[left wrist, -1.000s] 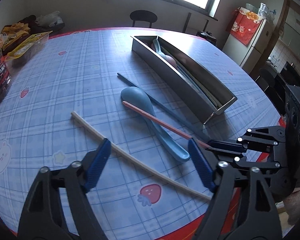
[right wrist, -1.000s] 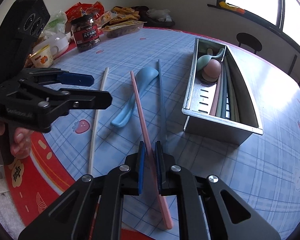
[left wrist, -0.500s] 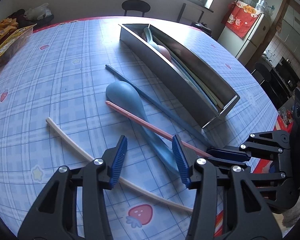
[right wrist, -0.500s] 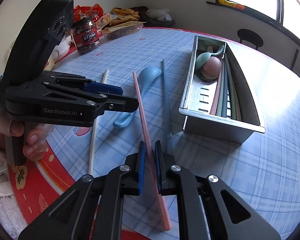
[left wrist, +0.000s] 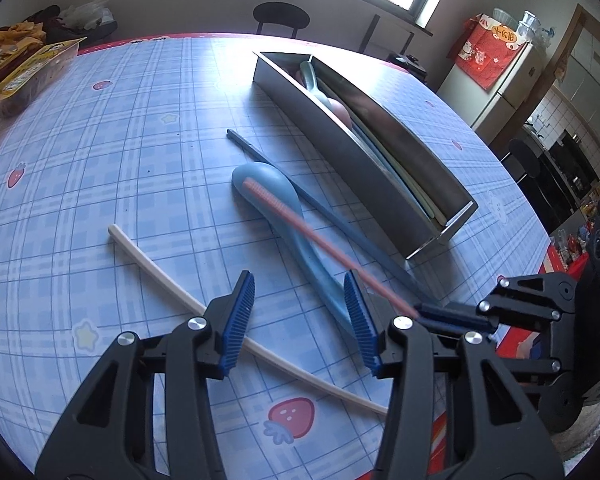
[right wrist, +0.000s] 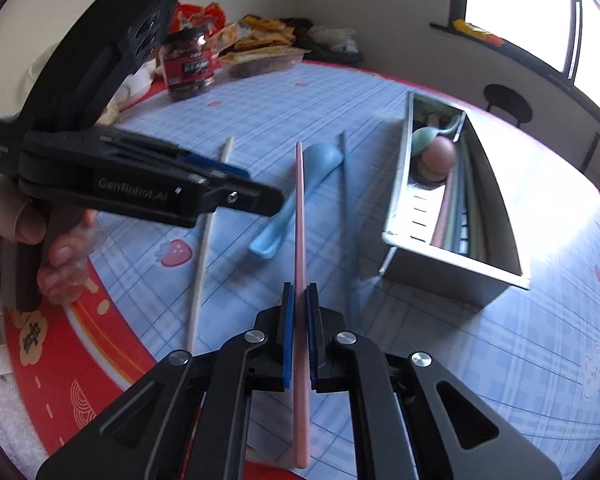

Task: Organize utensils
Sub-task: 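Lift the pink chopstick with the right tool while the left tool closes on the blue spoon handle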

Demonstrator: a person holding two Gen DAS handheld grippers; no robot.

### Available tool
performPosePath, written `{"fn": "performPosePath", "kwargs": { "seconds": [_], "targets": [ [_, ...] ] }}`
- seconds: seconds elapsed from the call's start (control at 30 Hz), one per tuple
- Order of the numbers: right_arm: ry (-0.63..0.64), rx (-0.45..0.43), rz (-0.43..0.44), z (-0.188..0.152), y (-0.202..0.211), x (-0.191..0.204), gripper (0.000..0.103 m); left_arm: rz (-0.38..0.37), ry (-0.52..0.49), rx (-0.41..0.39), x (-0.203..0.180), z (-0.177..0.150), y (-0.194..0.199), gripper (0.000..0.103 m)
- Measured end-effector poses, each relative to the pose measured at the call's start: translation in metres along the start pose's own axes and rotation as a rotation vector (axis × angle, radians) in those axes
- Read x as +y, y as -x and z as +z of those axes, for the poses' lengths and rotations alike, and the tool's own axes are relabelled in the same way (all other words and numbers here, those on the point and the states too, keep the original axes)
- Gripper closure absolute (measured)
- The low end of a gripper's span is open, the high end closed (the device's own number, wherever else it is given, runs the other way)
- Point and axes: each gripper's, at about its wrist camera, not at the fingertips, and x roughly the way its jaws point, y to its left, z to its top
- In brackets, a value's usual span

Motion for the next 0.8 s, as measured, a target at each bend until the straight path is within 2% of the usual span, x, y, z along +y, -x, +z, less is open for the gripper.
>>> {"fn": "performPosePath", "kwargs": {
  "seconds": [0.17,0.27,0.5,0.8],
  "targets": [
    [-0.081,-0.138,-0.015,-0.006,0.025,-0.013,0.097,-0.003,-0.017,0.005,-0.003,0.001,0.0,0.055],
    [-0.132,-0.193,-0.026,-0.009,0.035,-0.021,0.097,0.015,-0.034,0.011,-0.008,0.006,-0.005,0.055],
    [-0.164,-0.193,-0.026,-0.008,0.036,-0.029,0.097,0.073,-0.065,0.024,-0.014,0.024,-0.024,0.055],
    [-0.184,-0.182,-0.025,-0.006,0.034,-0.032,0.097,0.08,-0.05,0.027,-0.011,0.037,-0.037,0.055]
  ]
}}
